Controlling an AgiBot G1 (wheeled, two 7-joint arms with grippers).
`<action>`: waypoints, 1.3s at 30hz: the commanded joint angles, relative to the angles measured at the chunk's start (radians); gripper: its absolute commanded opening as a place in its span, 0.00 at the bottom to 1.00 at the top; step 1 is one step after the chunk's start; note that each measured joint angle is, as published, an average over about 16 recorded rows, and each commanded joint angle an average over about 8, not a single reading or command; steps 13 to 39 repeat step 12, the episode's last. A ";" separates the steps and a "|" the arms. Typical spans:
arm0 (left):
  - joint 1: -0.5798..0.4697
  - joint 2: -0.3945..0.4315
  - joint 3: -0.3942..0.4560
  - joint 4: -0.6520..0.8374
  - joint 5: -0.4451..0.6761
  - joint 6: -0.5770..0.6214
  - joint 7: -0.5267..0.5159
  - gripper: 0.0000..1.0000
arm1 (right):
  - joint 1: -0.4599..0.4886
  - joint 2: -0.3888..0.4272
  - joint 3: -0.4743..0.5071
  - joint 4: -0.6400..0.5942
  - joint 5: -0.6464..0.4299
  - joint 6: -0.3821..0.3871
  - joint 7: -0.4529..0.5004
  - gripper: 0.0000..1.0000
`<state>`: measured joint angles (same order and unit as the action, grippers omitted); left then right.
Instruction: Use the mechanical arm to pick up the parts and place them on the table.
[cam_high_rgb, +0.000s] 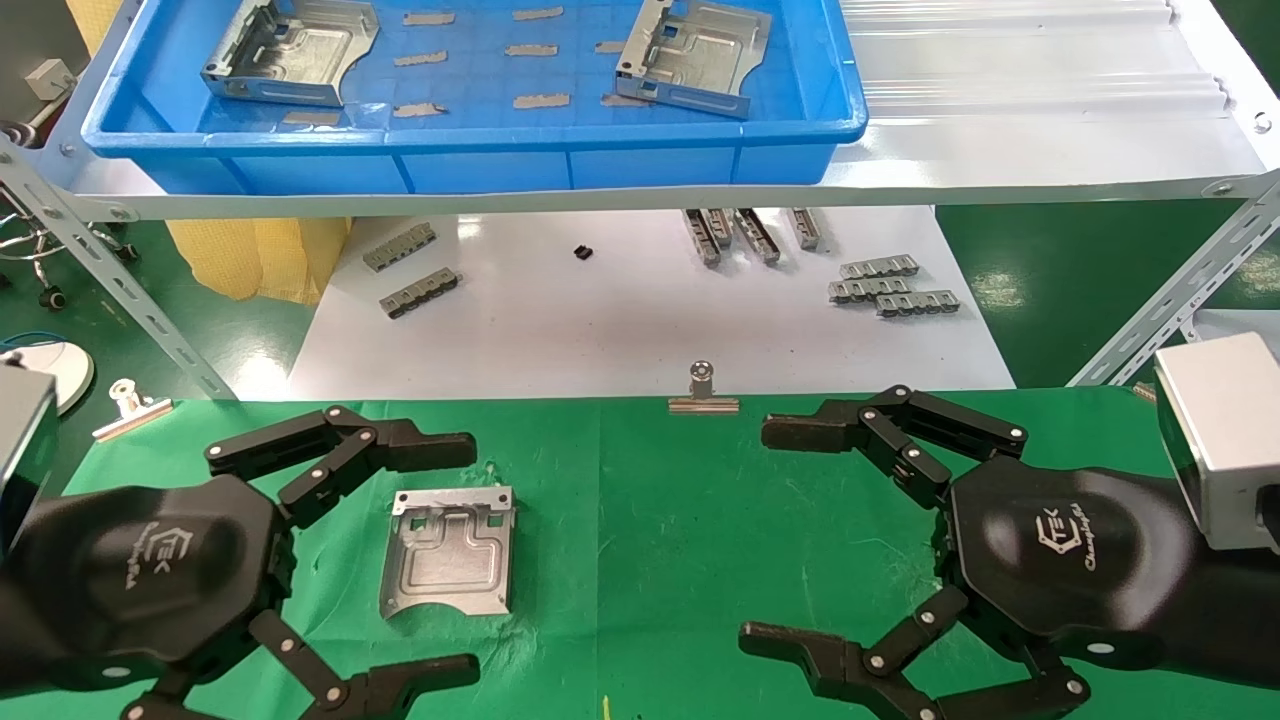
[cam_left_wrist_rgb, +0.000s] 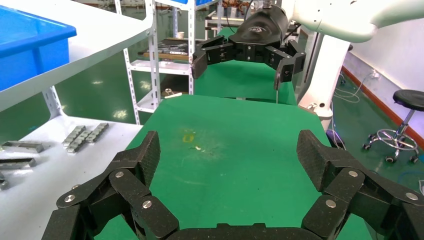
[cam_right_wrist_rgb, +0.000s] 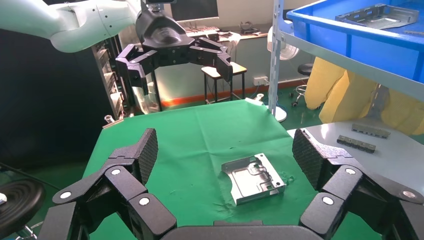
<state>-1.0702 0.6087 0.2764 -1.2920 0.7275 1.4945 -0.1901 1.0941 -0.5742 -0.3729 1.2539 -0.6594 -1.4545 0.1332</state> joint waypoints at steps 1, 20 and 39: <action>-0.001 0.001 0.001 0.002 0.001 0.000 0.000 1.00 | 0.000 0.000 0.000 0.000 0.000 0.000 0.000 1.00; -0.003 0.001 0.002 0.006 0.002 0.001 0.002 1.00 | 0.000 0.000 0.000 0.000 0.000 0.000 0.000 1.00; -0.003 0.001 0.002 0.006 0.002 0.001 0.002 1.00 | 0.000 0.000 0.000 0.000 0.000 0.000 0.000 1.00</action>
